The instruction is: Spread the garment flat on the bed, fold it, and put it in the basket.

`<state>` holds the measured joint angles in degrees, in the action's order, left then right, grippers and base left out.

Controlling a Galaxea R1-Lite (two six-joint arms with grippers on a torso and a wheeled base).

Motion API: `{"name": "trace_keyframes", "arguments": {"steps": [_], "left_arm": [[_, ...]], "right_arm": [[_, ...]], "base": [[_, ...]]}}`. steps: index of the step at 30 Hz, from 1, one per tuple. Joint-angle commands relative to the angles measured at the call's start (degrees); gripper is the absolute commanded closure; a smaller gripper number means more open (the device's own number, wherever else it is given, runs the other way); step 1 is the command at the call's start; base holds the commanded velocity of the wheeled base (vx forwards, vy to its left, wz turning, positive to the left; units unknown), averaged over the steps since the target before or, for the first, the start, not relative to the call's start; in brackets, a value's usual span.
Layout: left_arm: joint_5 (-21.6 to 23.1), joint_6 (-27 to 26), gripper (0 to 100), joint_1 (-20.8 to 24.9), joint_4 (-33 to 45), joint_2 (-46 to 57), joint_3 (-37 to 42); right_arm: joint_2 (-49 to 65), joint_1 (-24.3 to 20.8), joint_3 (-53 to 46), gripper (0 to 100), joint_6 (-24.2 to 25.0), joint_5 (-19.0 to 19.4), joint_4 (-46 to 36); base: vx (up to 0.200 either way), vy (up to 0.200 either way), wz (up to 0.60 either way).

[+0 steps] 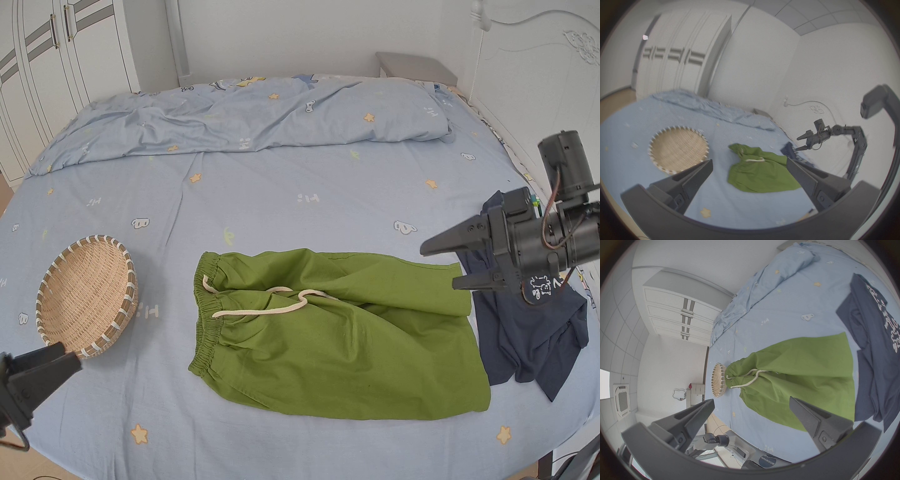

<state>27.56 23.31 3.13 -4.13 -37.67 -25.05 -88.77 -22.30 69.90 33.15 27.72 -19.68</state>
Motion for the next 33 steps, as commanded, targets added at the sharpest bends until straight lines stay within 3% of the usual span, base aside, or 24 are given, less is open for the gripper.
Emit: {"name": "trace_keyframes", "arguments": {"steps": [1, 9, 14, 27, 33], "left_arm": [[17.09, 8.6, 0, 0.47, -14.94, -35.37, 2.64], [17.52, -1.69, 0, -0.76, -22.06, -57.87, 3.25], [17.0, -6.08, 0, -1.55, -25.66, -64.28, 3.43], [16.82, -4.85, 0, -1.38, -28.83, -65.78, -0.44], [16.82, -4.85, 0, -0.67, -30.58, -71.05, -2.28]], "right_arm": [[11.69, 6.3, -19.1, 0, 0.25, 3.3, 9.22], [13.63, 6.21, -19.72, 0, -0.1, 3.13, 9.66], [13.54, 8.41, -19.98, 0, -0.89, 3.13, 9.66], [13.54, 8.5, -20.24, 0, -1.24, 3.13, 9.74], [13.54, 8.5, -20.33, 0, -1.24, 3.04, 9.74]], "base": [[0.0, 0.0, 0.0], [0.0, 0.0, 0.0], [0.0, 0.0, 0.0], [0.0, 0.0, 0.0], [0.0, 0.0, 0.0]]}}
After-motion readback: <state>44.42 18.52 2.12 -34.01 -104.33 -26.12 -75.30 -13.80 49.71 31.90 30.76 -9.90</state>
